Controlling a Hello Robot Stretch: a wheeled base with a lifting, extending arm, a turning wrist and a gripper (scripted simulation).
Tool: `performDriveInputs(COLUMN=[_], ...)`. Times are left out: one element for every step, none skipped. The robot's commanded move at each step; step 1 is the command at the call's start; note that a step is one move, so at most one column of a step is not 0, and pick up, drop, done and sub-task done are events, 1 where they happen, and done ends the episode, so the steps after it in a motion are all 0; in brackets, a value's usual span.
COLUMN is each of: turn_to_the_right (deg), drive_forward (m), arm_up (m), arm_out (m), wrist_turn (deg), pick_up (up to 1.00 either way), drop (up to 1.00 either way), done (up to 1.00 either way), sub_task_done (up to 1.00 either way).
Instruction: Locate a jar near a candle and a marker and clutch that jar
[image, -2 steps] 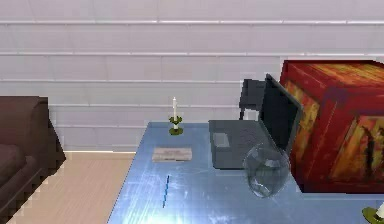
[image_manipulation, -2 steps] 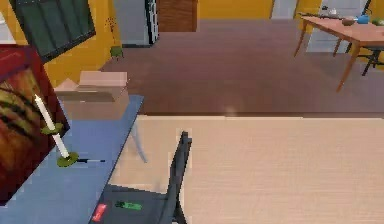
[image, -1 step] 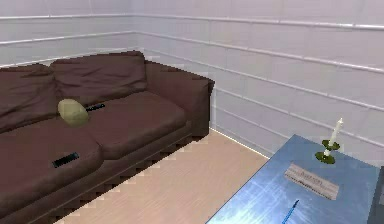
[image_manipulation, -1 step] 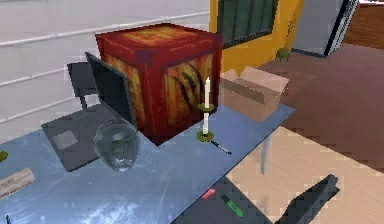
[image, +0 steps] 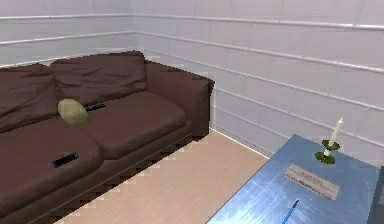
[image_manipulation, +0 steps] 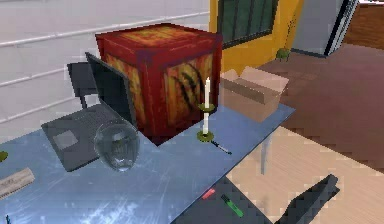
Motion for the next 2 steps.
performDriveInputs(turn_to_the_right=[3.0,0.0], drive_forward=[0.00,0.15], arm_up=[0.00,0.00], arm_out=[0.00,0.00], wrist_turn=[0.0,0.0], pick_up=[0.00,0.00], drop=[0.00,0.00], done=[0.00,0.00], sub_task_done=[0.00,0.00])
